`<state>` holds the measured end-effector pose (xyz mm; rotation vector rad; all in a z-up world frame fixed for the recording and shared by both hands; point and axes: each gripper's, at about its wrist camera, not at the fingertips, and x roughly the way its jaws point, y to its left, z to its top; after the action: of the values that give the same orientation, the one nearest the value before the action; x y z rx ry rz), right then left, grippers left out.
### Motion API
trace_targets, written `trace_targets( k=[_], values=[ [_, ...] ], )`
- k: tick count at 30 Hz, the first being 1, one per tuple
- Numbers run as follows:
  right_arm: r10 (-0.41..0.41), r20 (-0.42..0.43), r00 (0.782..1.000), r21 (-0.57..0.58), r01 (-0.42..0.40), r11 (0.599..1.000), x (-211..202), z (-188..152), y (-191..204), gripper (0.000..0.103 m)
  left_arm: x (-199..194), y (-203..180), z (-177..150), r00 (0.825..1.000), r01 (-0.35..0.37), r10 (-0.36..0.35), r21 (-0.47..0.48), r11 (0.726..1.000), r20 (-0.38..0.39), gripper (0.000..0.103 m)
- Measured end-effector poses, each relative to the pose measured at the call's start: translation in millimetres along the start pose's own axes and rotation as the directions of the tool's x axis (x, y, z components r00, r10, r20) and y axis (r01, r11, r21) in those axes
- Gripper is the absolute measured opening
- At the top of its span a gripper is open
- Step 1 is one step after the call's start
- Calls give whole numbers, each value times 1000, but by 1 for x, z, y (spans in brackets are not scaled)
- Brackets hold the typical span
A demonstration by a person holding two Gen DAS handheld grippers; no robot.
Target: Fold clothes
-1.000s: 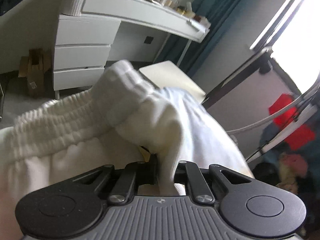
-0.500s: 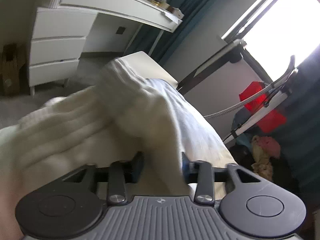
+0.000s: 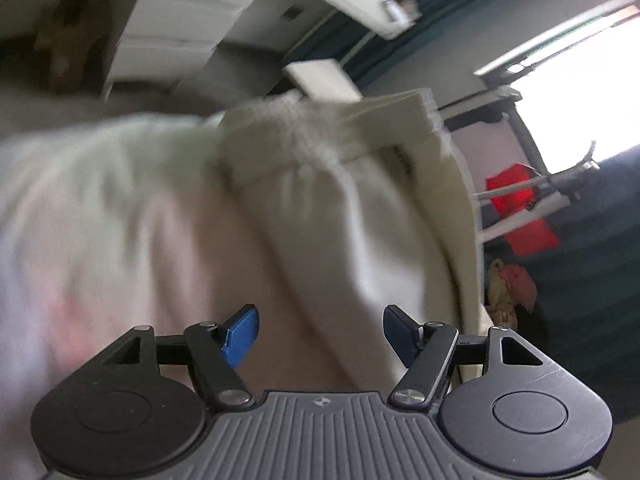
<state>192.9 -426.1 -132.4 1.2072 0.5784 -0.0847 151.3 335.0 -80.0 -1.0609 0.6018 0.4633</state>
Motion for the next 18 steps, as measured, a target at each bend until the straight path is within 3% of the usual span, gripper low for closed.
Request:
trace_targets(
  k=[2, 4, 8, 10, 11, 13, 14, 15, 18],
  values=[
    [19, 0, 1000, 9, -19, 1000, 10, 2, -6, 73, 11, 3, -6, 1000, -15, 15, -23, 1000, 4, 70],
    [42, 22, 999, -12, -41, 999, 17, 6, -9, 70, 15, -3, -8, 996, -60, 61, -26, 998, 59, 68],
    [72, 114, 991, -24, -70, 997, 31, 18, -18, 58, 30, -19, -9, 983, -75, 74, 0, 997, 168, 67],
    [76, 150, 986, -2, -76, 997, 41, 28, -20, 57, 35, -22, -12, 975, -83, 77, 21, 996, 211, 56],
    [68, 164, 984, -8, -68, 998, 46, 31, -17, 57, 36, -23, -13, 970, -85, 77, 23, 996, 231, 44],
    [54, 188, 981, -37, -48, 998, 53, 38, -11, 54, 38, -25, -16, 960, -85, 75, 28, 996, 269, 32],
    [47, 201, 979, -52, -37, 998, 57, 42, -8, 46, 36, -27, -17, 957, -75, 64, 28, 997, 283, 23],
    [30, 200, 979, -54, -20, 998, 59, 45, -9, 24, 33, -28, -17, 954, -63, 53, 25, 998, 296, 18],
    [15, 192, 981, -68, -2, 998, 57, 47, -11, 16, 19, -26, -12, 951, 0, 5, -15, 1000, 308, 14]
  ],
)
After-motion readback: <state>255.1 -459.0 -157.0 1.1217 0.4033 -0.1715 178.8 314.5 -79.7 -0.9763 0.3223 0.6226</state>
